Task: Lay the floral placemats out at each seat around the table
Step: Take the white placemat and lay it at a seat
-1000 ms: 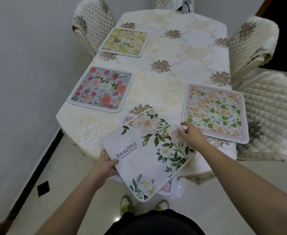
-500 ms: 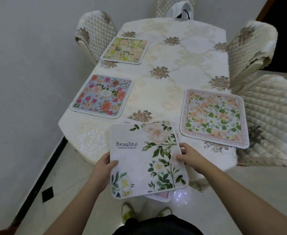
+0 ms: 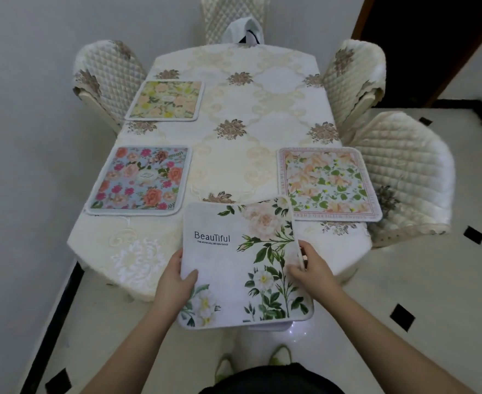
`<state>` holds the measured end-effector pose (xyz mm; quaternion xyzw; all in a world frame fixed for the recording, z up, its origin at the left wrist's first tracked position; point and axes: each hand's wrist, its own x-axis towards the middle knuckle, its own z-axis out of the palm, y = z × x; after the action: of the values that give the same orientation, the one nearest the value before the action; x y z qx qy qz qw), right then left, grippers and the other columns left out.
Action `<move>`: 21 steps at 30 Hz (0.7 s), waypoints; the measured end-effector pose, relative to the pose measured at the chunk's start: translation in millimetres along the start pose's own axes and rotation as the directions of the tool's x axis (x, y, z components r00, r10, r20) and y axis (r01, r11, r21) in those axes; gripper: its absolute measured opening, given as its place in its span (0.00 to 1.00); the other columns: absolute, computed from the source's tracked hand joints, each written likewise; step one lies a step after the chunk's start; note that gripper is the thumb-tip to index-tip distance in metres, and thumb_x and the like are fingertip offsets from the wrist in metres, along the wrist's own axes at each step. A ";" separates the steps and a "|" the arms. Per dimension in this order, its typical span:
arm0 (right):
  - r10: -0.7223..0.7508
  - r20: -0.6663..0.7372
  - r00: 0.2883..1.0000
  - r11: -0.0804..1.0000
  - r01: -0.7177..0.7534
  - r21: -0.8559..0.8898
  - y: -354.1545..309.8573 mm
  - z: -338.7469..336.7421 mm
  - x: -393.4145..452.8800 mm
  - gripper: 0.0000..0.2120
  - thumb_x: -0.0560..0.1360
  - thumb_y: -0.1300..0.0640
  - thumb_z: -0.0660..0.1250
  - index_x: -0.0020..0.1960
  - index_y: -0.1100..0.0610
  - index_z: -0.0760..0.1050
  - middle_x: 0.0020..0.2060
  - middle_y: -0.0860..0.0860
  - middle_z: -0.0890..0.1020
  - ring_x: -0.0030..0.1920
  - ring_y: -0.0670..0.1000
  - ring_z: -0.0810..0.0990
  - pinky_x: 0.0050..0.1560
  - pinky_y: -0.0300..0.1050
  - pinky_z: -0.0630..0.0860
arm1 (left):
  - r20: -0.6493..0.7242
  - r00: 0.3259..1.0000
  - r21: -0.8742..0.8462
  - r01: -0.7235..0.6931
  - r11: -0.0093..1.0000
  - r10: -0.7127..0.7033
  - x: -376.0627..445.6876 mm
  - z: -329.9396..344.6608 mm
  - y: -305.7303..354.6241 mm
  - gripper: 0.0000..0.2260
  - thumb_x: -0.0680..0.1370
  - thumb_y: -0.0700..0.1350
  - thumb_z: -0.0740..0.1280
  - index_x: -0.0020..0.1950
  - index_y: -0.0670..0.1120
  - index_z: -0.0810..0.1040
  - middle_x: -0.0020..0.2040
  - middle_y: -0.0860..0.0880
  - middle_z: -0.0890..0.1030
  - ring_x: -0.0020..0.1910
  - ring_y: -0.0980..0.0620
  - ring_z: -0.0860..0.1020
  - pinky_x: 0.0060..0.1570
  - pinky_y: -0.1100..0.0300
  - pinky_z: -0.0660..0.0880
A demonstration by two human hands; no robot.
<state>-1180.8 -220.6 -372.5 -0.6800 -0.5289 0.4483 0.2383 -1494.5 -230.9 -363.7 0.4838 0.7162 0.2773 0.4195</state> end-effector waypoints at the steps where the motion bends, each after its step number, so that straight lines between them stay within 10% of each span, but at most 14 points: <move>1: 0.012 -0.052 0.999 1.000 -0.011 0.024 -2.5 -1.6 -7.0 0.25 0.74 0.59 0.70 0.68 0.48 0.68 0.49 0.37 0.79 0.45 0.33 0.77 0.39 0.28 0.73 | 0.013 1.000 0.001 -0.024 1.000 0.024 2.7 -4.9 3.6 0.25 0.78 0.39 0.68 0.74 0.49 0.67 0.61 0.51 0.79 0.57 0.50 0.79 0.53 0.54 0.75; 5: 0.068 -0.163 0.984 0.991 -0.048 0.124 -11.4 -8.2 -36.2 0.27 0.74 0.59 0.70 0.68 0.44 0.66 0.50 0.38 0.80 0.48 0.40 0.82 0.48 0.44 0.82 | 0.102 0.983 0.005 -0.156 0.988 0.155 13.3 -22.6 21.8 0.25 0.78 0.41 0.69 0.72 0.53 0.68 0.58 0.55 0.80 0.52 0.58 0.79 0.45 0.63 0.74; 9: 0.063 -0.303 0.951 0.982 -0.005 0.190 -18.8 -14.0 -70.7 0.28 0.74 0.61 0.70 0.66 0.39 0.65 0.50 0.37 0.81 0.45 0.34 0.81 0.39 0.29 0.77 | 0.188 0.950 -0.010 -0.253 0.968 0.250 16.5 -26.3 43.3 0.24 0.78 0.41 0.70 0.70 0.58 0.69 0.57 0.58 0.80 0.52 0.61 0.80 0.44 0.63 0.75; 21: 0.277 -0.637 0.720 0.945 -0.082 0.317 11.9 -54.7 -169.2 0.21 0.76 0.54 0.71 0.66 0.46 0.71 0.47 0.46 0.83 0.41 0.42 0.83 0.39 0.39 0.80 | 0.422 0.807 -0.027 -0.444 0.896 0.413 -7.7 39.1 113.7 0.21 0.78 0.42 0.69 0.68 0.59 0.69 0.53 0.62 0.80 0.48 0.65 0.79 0.42 0.62 0.74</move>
<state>-1134.1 -374.1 -295.0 -0.8055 -0.2725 0.2602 0.4573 -1406.9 -195.4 -289.2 0.6955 0.4918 0.2289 0.4712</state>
